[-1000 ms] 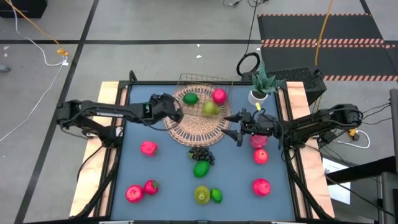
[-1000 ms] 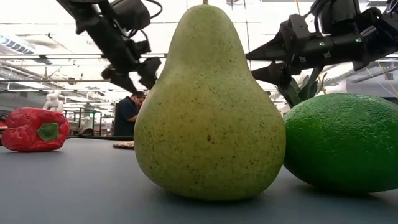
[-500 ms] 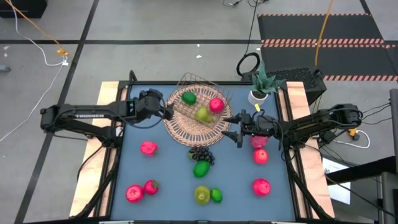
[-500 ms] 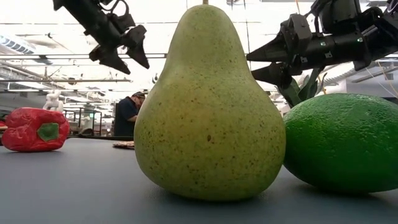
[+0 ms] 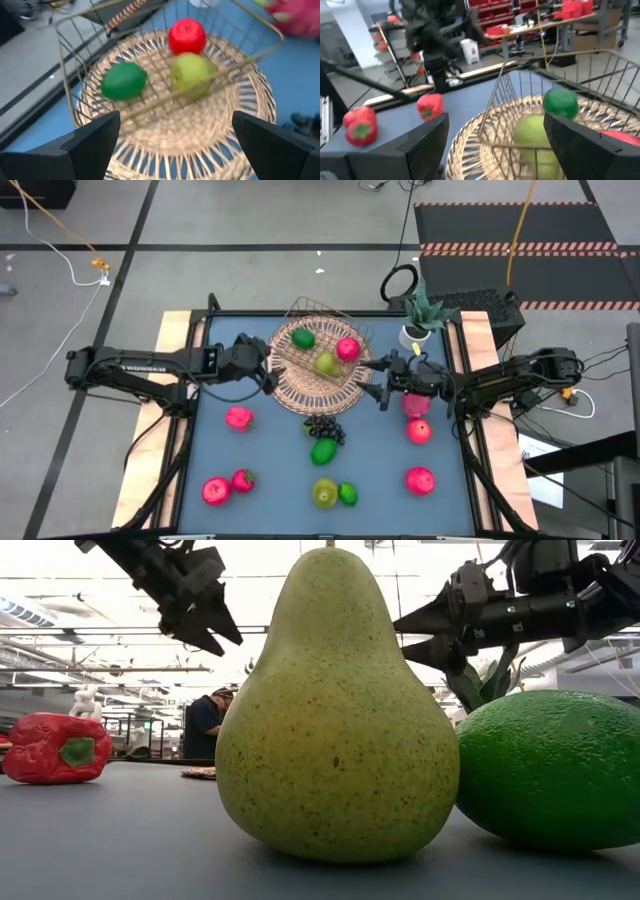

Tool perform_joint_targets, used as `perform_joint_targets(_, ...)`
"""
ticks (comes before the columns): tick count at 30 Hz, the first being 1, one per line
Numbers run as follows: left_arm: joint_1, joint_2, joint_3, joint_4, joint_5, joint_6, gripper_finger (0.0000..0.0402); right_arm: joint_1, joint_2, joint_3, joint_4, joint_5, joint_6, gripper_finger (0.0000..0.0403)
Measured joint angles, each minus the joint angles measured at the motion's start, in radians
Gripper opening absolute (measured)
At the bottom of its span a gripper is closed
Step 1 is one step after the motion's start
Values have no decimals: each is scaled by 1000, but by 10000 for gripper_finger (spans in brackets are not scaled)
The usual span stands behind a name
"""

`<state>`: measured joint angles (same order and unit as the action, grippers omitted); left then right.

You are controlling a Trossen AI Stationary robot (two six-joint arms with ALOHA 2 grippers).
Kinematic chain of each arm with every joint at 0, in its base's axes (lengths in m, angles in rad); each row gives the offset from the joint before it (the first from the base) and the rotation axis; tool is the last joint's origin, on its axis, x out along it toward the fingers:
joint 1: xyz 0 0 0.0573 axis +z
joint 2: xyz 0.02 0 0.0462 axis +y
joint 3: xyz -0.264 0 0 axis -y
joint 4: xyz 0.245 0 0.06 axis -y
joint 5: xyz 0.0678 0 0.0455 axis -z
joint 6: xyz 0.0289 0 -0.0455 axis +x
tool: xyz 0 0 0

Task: Build produce basket
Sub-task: Put the dark purple grapes into the gold wire basket

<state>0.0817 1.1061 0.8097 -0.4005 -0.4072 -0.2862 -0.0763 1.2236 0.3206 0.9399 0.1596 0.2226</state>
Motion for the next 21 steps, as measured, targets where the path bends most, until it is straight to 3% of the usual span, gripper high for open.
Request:
perform_joint_targets(4, -8, -10, 0, -87, 31, -11, 383, 0, -1, 0, 47, -41, 0, 322)
perform_joint_targets(9, -21, -10, 45, -160, 243, -81, 383, 0, -1, 0, 51, -115, -31, 322)
perform_joint_targets(12, -74, 22, 46, 24, 263, -17, 383, -2, -1, 0, 50, -105, -78, 322)
perform_joint_targets(16, -154, 154, 43, 238, 278, 176, 383, -21, -1, 0, 51, -81, -82, 322)
perform_joint_targets(21, -182, 348, 42, 375, 278, 296, 383, -31, -1, 0, 50, -82, -57, 322)
